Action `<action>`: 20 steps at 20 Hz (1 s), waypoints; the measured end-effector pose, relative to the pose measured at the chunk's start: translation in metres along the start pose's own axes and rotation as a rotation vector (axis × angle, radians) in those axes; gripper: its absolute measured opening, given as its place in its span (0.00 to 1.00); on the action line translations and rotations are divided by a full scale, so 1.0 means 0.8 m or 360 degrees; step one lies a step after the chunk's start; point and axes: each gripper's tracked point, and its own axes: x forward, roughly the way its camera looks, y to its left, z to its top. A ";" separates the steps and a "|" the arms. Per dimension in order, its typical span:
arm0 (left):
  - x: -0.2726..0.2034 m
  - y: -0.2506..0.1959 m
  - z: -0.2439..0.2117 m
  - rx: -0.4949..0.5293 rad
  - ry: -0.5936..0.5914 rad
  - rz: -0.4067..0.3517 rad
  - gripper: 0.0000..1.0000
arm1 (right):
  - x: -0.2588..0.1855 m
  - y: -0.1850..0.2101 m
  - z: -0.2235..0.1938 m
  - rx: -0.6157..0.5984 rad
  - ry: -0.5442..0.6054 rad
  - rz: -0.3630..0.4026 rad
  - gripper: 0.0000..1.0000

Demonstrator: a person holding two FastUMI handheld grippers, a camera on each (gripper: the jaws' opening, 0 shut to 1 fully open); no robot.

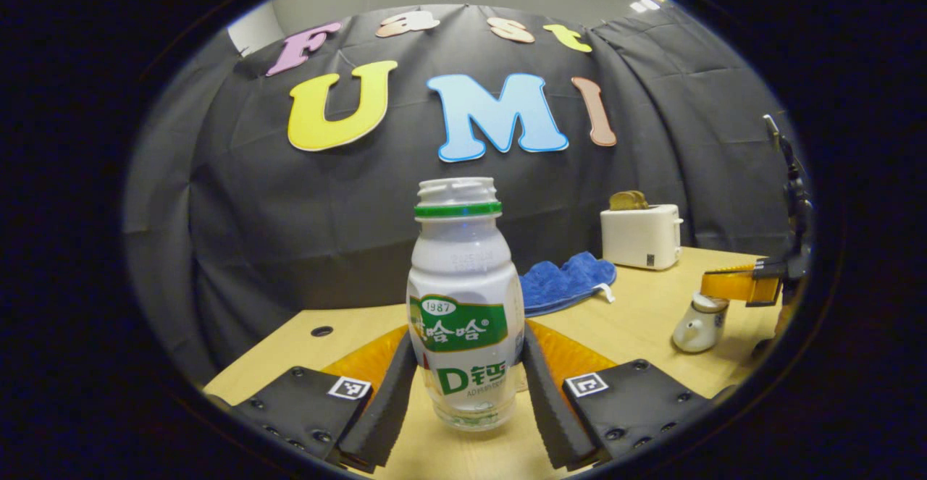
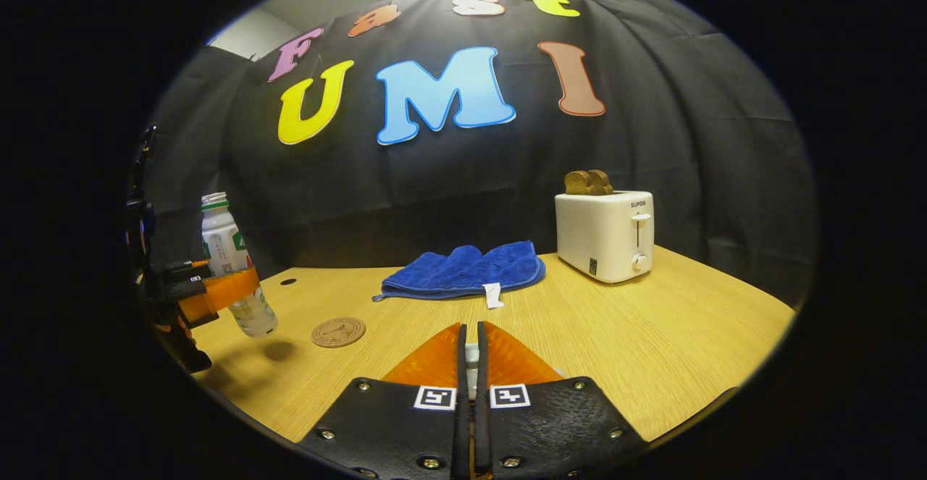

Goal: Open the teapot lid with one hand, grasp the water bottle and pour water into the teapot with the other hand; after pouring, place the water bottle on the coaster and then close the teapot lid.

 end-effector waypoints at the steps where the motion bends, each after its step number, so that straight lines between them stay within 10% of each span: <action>1: 0.001 0.001 0.000 -0.0007 0.0001 0.0000 0.87 | 0.001 0.000 -0.002 0.0001 0.0010 -0.0001 0.03; 9: 0.006 -0.007 -0.010 -0.0079 0.0026 0.0002 0.87 | -0.011 0.003 -0.006 -0.0023 -0.0009 -0.0001 0.11; 12: 0.011 -0.010 -0.012 -0.0110 0.0042 -0.0011 0.87 | -0.010 0.005 0.001 0.0004 -0.0051 0.0007 0.88; 20: 0.039 -0.017 -0.007 -0.0164 0.0060 -0.0046 0.87 | -0.028 -0.002 0.028 -0.0021 -0.0189 -0.0034 0.88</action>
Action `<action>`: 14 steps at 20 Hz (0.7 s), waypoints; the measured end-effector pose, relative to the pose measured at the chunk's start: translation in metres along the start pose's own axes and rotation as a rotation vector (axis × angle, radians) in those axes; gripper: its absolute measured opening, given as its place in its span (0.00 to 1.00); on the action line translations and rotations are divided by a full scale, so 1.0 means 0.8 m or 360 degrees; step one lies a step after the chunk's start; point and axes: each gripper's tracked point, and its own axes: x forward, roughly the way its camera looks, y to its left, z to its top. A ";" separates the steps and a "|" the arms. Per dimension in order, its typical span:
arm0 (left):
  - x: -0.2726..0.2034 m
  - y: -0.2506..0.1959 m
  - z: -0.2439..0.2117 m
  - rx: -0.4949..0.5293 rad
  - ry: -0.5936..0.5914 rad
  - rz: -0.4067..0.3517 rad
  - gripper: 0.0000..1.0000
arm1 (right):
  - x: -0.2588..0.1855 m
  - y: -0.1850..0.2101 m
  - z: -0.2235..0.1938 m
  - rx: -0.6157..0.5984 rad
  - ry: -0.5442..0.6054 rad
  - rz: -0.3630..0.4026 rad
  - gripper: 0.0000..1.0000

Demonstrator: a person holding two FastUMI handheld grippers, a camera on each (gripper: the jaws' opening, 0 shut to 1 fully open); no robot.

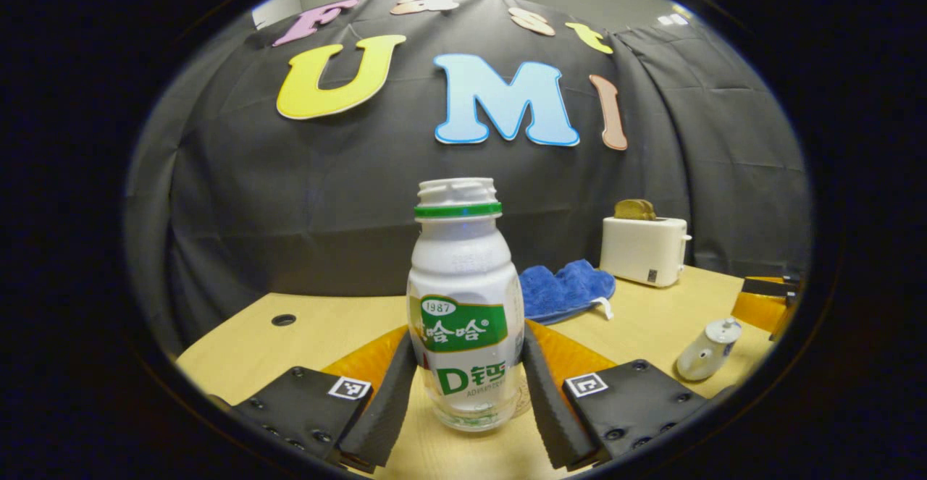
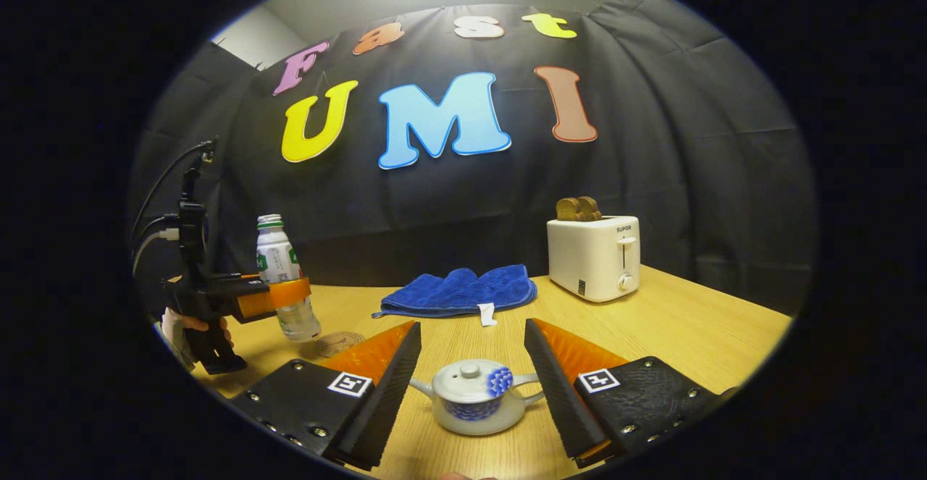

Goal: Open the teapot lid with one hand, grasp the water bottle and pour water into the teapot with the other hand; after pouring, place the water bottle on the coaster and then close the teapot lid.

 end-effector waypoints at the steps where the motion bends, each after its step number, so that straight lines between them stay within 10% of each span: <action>1: 0.002 -0.001 -0.002 0.0003 0.0003 -0.0008 0.87 | -0.002 -0.001 0.002 0.0004 -0.0008 -0.0001 0.88; 14: 0.019 -0.014 -0.023 -0.0011 0.0068 -0.0041 0.87 | -0.007 -0.007 0.013 0.0025 -0.0057 -0.0025 0.88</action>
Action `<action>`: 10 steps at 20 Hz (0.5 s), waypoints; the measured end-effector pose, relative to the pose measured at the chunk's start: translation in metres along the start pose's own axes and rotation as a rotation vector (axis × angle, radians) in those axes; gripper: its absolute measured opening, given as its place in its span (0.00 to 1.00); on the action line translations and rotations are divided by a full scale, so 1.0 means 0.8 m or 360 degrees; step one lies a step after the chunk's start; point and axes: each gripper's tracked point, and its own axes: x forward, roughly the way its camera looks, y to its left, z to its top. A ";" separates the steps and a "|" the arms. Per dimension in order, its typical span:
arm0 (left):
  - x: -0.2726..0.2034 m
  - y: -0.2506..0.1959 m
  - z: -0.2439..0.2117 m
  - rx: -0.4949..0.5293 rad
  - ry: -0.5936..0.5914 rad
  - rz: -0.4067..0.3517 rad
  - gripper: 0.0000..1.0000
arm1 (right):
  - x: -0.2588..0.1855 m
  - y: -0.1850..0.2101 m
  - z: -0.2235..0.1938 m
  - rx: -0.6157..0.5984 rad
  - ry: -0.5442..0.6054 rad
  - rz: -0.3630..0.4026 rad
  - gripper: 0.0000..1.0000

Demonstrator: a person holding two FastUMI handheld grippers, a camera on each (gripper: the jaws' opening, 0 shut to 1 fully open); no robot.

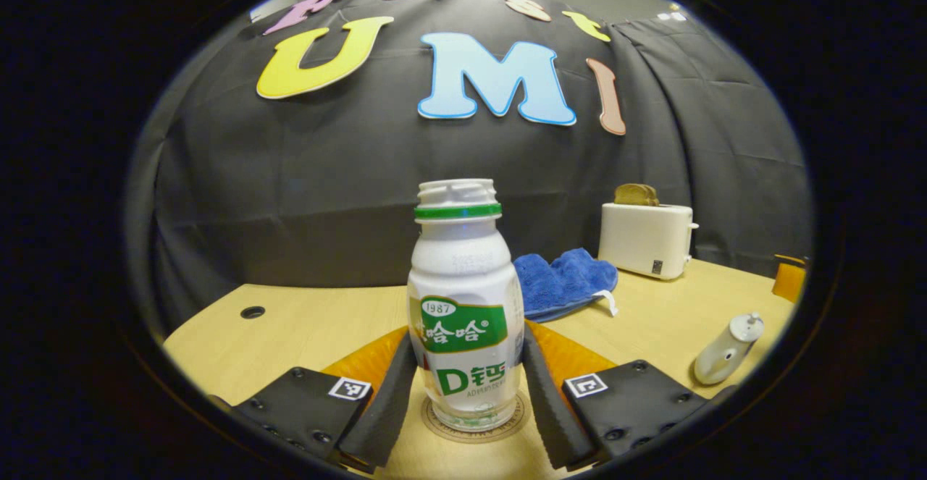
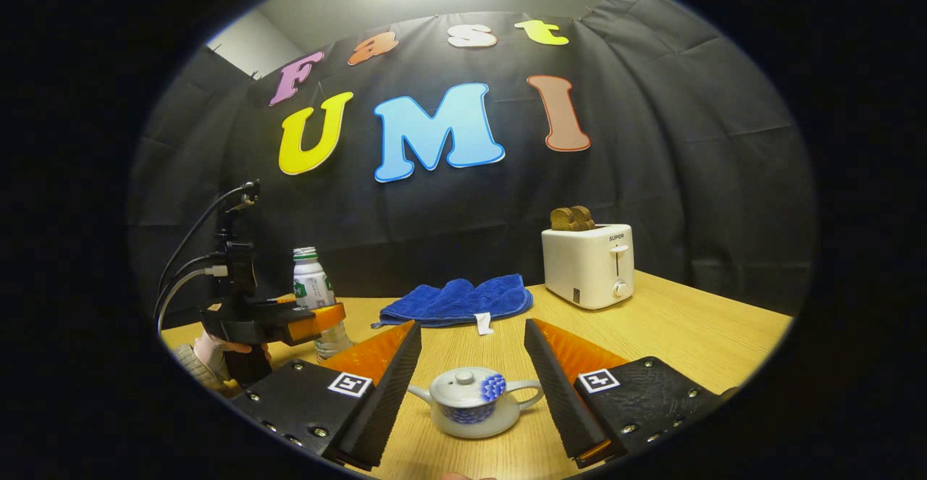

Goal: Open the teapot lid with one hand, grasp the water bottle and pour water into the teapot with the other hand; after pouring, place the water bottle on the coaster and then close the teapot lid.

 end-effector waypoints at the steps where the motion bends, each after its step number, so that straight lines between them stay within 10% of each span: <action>1: 0.000 0.000 0.000 -0.0002 -0.0003 0.0002 0.87 | 0.000 -0.001 0.002 -0.0003 -0.0003 -0.0006 0.88; 10: -0.002 -0.004 -0.007 -0.0043 0.0014 0.0028 1.00 | 0.002 -0.004 -0.004 -0.0017 0.0014 -0.0021 0.88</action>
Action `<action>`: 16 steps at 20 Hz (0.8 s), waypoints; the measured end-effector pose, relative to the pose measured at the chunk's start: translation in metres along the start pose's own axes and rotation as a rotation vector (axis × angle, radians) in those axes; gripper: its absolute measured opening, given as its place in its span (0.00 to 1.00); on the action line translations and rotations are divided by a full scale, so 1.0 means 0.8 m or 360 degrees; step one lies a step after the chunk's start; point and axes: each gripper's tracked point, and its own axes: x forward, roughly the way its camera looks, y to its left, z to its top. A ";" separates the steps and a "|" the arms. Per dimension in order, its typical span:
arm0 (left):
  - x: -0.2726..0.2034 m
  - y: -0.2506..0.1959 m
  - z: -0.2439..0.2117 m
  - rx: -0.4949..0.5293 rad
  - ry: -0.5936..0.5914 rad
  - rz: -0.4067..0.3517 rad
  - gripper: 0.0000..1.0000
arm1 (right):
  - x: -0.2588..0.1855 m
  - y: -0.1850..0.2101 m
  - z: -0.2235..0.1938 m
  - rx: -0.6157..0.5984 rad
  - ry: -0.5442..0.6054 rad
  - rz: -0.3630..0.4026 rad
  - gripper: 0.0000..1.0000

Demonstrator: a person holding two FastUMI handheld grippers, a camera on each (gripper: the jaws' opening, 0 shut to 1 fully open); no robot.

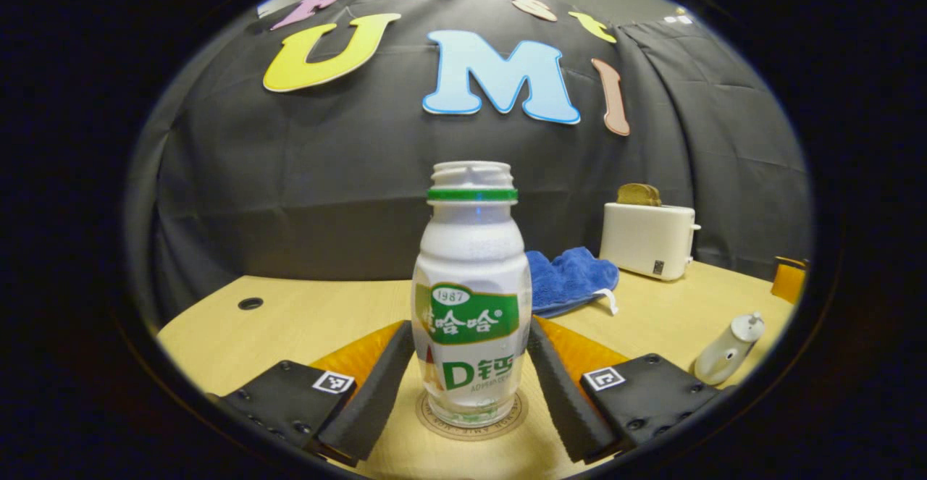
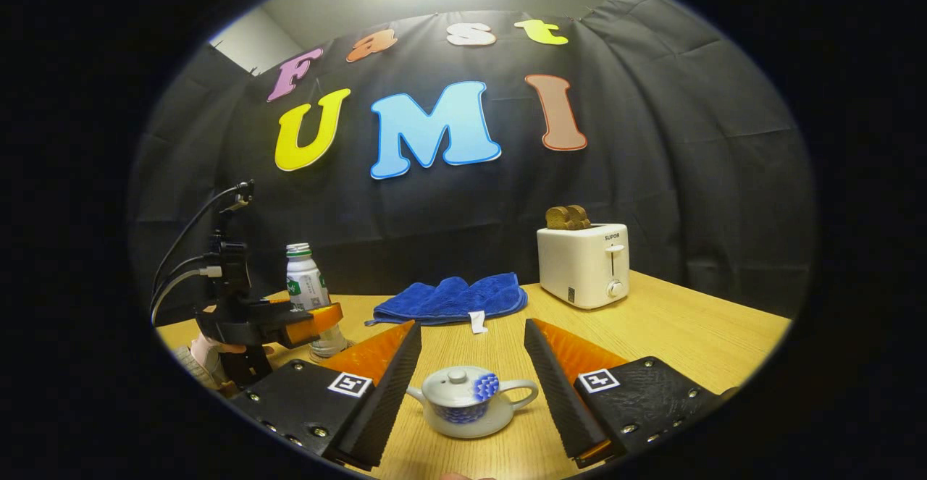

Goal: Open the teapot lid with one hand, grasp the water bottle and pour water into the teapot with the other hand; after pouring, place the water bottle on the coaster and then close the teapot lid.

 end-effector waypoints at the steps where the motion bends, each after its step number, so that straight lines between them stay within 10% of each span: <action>1: -0.001 0.002 0.002 0.0007 -0.0014 0.0009 0.99 | 0.001 0.000 0.000 0.0000 0.0002 0.0003 0.88; 16: -0.046 0.011 0.029 0.0015 -0.0187 0.0160 1.00 | -0.017 0.012 0.021 -0.0032 -0.0117 0.0012 0.88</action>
